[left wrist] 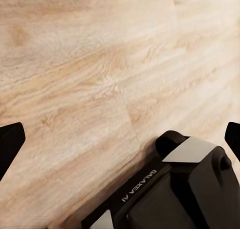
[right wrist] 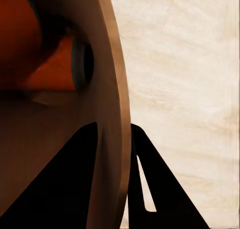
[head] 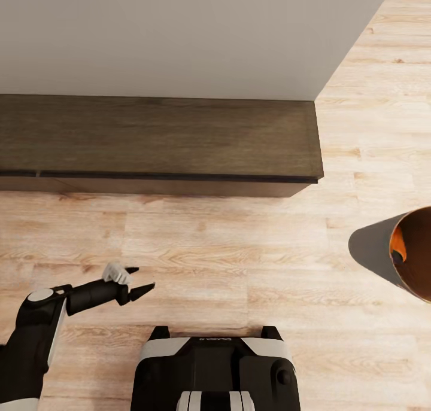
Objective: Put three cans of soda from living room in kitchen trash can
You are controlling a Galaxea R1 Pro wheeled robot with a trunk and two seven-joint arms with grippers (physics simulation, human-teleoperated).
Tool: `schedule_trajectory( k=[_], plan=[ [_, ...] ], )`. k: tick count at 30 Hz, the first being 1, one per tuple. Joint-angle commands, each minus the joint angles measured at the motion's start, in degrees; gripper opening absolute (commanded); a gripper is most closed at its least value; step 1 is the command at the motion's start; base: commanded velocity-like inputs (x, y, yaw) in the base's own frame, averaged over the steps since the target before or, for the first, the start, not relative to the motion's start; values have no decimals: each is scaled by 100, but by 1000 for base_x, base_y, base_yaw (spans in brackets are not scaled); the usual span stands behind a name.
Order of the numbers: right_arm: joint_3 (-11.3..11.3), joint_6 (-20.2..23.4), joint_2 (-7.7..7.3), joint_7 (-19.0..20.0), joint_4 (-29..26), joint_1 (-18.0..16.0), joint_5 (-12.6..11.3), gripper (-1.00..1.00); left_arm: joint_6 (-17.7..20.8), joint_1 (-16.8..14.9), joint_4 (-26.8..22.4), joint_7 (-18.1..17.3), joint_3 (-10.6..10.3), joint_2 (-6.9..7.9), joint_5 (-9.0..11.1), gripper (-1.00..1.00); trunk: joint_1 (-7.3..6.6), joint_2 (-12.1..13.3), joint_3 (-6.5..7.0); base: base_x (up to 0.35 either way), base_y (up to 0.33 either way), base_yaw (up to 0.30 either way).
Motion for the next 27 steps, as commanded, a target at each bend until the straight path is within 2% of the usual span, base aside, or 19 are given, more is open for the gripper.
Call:
schedule_trajectory(
  k=[1, 3, 5, 7, 9, 10, 11, 12, 13, 14, 17, 18, 19, 21, 23, 24, 26, 27],
  plan=[
    [-66, -82, 6, 128, -3, 7, -60, -100, -3, 36, -34, 0, 1, -1, 7, 100, 0, 0, 0, 0, 0, 0],
    [-247, -316, 21, 128, -5, 34, -184, -100, -42, 211, -149, 1, 11, -4, 23, 100, 0, 0, 0, 0, 0, 0],
    [-334, -380, 26, 128, -4, 66, -255, -100, -118, 301, -184, 1, 36, -7, 29, 100, 0, 0, 0, 0, 0, 0],
    [-683, -516, 74, 128, 0, 156, -356, -100, -347, 457, -214, 14, 150, -19, 35, 100, 0, 0, 0, 0, 0, 0],
    [-903, -684, 132, 128, 1, 222, -390, -100, -452, 544, -225, 22, 223, -33, 38, 100, 0, 0, 0, 0, 0, 0],
    [-1132, -926, 219, 128, 0, 279, -438, -100, -541, 629, -234, 27, 283, -54, 40, 100, 0, 0, 0, 0, 0, 0],
    [-1254, -1068, 280, 128, 0, 301, -469, -100, -585, 673, -238, 29, 307, -66, 41, 100, 0, 0, 0, 0, 0, 0],
    [-1530, -1376, 418, 128, -2, 335, -539, -100, -676, 757, -243, 33, 342, -98, 42, 100, 0, 0, 0, 0, 0, 0],
    [-1685, -1537, 490, 128, -3, 351, -573, -100, -726, 793, -245, 37, 357, -118, 42, 100, 0, 0, 0, 0, 0, 0],
    [-2007, -1869, 623, 128, -4, 401, -627, -100, -840, 865, -248, 61, 390, -157, 43, 100, 0, 0, 0, 0, 0, 0],
    [-2464, -2375, 805, 128, -5, 515, -720, -100, -1027, 979, -249, 136, 432, -214, 43, 100, 0, 0, 0, 0, 0, 0],
    [-2733, -2653, 913, 128, -3, 600, -832, -100, -1145, 1065, -245, 202, 449, -242, 43, 100, 0, 0, 0, 0, 0, 0],
    [-2859, -2761, 964, 128, -2, 649, -906, -100, -1195, 1112, -243, 239, 454, -254, 43, 100, 0, 0, 0, 0, 0, 0],
    [-3287, -3040, 1168, 128, 20, 977, -1316, -100, -1359, 1294, -239, 382, 465, -289, 43, 100, 0, 0, 0, 0, 0, 0],
    [-3460, -3150, 1285, 128, 41, 1191, -1584, -100, -1424, 1364, -239, 425, 468, -300, 43, 100, 0, 0, 0, 0, 0, 0],
    [-3616, -3277, 1424, 128, 87, 1384, -1859, -100, -1494, 1430, -236, 458, 470, -307, 43, 100, 0, 0, 0, 0, 0, 0],
    [-3779, -3460, 1574, 128, 191, 1526, -2094, -100, -1579, 1487, -223, 483, 471, -313, 43, 100, 0, 0, 0, 0, 0, 0],
    [-3961, -3720, 1689, 128, 349, 1617, -2265, -100, -1671, 1535, -212, 502, 472, -332, 40, 100, 0, 0, 0, 0, 0, 0]
  ],
)
